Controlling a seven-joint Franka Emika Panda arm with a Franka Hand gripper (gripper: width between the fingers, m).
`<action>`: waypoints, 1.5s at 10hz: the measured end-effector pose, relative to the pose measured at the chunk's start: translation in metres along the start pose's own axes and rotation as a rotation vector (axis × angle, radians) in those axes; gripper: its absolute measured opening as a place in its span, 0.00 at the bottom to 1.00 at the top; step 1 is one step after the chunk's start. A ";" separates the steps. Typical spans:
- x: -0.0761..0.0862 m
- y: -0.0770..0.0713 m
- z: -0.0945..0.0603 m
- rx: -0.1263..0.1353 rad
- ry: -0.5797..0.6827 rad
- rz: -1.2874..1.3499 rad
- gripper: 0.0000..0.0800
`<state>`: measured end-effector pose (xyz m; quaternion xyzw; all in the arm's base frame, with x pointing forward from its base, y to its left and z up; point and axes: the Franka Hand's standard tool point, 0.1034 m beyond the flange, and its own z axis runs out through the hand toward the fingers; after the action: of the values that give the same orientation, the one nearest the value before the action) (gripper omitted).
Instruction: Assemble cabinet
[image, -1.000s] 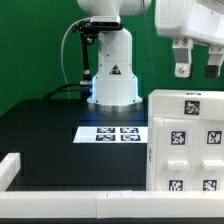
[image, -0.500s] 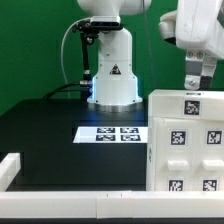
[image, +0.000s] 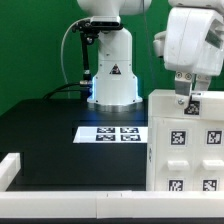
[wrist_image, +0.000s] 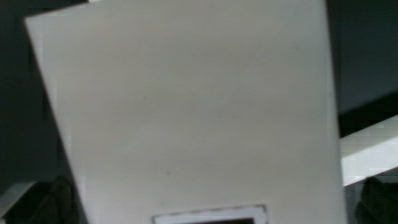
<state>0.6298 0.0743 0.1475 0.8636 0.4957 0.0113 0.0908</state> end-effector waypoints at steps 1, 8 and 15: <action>0.000 0.000 0.000 0.000 0.000 0.027 0.99; 0.001 0.003 -0.001 -0.009 0.015 0.637 0.70; 0.001 0.000 0.000 0.043 0.005 1.424 0.70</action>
Offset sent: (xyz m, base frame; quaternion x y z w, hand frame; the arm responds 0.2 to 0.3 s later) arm 0.0000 0.0000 0.0000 0.0000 0.0000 0.1938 0.9810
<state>0.6299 0.0752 0.1472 0.9792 -0.1887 0.0602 0.0430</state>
